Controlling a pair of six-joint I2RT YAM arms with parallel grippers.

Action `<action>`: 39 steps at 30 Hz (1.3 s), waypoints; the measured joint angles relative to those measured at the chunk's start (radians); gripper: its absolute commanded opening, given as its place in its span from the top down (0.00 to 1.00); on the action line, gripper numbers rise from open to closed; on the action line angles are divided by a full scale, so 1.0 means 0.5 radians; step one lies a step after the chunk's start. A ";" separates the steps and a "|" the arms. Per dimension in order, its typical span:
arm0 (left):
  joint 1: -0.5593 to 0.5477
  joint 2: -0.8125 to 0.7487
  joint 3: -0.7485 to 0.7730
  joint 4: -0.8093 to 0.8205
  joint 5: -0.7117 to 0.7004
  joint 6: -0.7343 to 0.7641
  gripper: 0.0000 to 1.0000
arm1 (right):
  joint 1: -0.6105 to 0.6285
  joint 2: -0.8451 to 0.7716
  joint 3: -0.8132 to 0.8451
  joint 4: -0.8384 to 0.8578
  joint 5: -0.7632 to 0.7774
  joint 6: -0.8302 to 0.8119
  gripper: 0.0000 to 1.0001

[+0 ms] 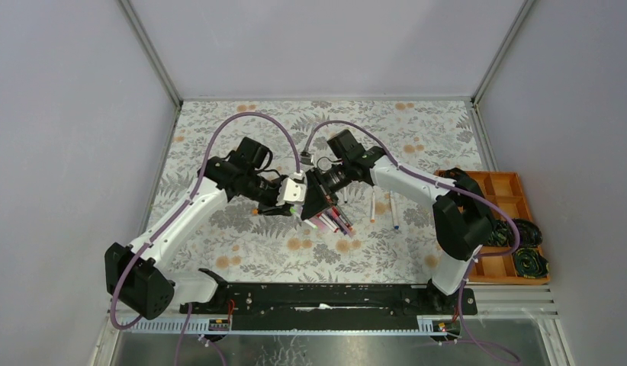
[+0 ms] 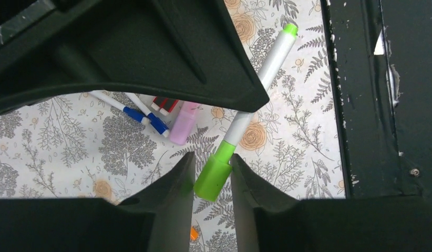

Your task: Open the pen caps

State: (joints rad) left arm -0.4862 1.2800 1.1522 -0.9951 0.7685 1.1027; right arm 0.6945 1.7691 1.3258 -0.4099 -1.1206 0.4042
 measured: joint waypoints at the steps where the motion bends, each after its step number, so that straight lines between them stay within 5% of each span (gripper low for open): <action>1: -0.005 0.000 -0.003 0.008 -0.016 0.005 0.76 | 0.001 0.007 0.000 -0.002 -0.009 0.005 1.00; 4: -0.022 0.000 -0.032 -0.011 -0.041 0.031 1.00 | -0.002 0.019 0.000 -0.008 -0.011 0.014 1.00; 9: -0.037 0.011 -0.069 -0.030 -0.072 0.028 1.00 | -0.012 0.063 0.000 0.002 -0.011 0.057 0.77; 16: -0.063 0.014 -0.076 -0.002 -0.085 0.011 1.00 | 0.027 0.099 -0.001 0.149 -0.011 0.158 0.70; 18: -0.063 0.014 -0.076 -0.006 -0.085 0.005 1.00 | 0.043 0.104 -0.002 0.193 -0.006 0.183 0.76; 21: -0.063 0.014 -0.076 -0.007 -0.085 -0.004 1.00 | 0.050 0.117 -0.003 0.235 0.004 0.204 1.00; 32: -0.027 0.030 -0.089 -0.002 -0.125 0.076 1.00 | 0.041 0.071 -0.111 0.310 0.055 0.154 1.00; 39: 0.453 0.159 -0.085 0.051 -0.331 0.288 1.00 | -0.009 -0.102 -0.320 0.135 0.059 0.077 1.00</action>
State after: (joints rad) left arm -0.2596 1.3594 1.1095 -0.9695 0.6029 1.2469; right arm 0.6899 1.7180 1.1660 -0.3424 -1.0912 0.4427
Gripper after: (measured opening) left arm 0.251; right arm 0.049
